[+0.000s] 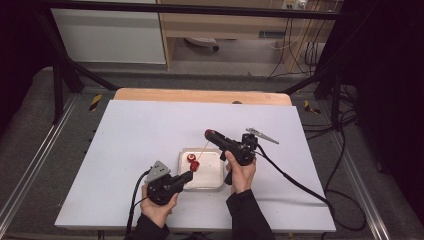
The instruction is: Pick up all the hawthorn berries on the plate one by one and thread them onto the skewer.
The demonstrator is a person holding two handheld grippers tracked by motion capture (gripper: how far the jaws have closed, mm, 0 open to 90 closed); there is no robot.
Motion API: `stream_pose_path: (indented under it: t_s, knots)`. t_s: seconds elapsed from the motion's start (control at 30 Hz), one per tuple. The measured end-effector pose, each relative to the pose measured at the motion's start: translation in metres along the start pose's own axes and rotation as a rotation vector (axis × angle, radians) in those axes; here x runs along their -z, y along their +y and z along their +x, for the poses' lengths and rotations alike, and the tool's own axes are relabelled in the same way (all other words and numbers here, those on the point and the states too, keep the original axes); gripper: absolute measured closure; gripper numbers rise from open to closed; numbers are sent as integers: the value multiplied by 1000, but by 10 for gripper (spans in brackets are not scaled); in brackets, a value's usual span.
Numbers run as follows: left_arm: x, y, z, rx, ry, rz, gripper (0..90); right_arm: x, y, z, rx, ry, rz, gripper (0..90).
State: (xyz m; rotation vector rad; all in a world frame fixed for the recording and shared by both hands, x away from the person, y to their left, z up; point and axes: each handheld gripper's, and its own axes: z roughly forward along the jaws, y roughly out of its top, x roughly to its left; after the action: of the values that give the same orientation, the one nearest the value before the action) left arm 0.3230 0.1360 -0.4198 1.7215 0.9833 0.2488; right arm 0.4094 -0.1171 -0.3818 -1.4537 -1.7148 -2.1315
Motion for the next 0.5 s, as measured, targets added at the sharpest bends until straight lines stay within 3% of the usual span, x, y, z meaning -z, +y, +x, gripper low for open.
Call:
stream_pose_path:
  t_s: [0.1, 0.3, 0.5]
  knots:
    - [-2, -2, -3, 1, -4, 4, 887, -1, -1, 0, -16, -5, -26, 623]
    - [-1, -1, -6, 16, -34, -34, 887, 0, 2, 3, -114, 47, -96, 624]
    - [-3, 0, -10, 10, -42, -50, 887, 1, 3, 4, -134, 60, -107, 623]
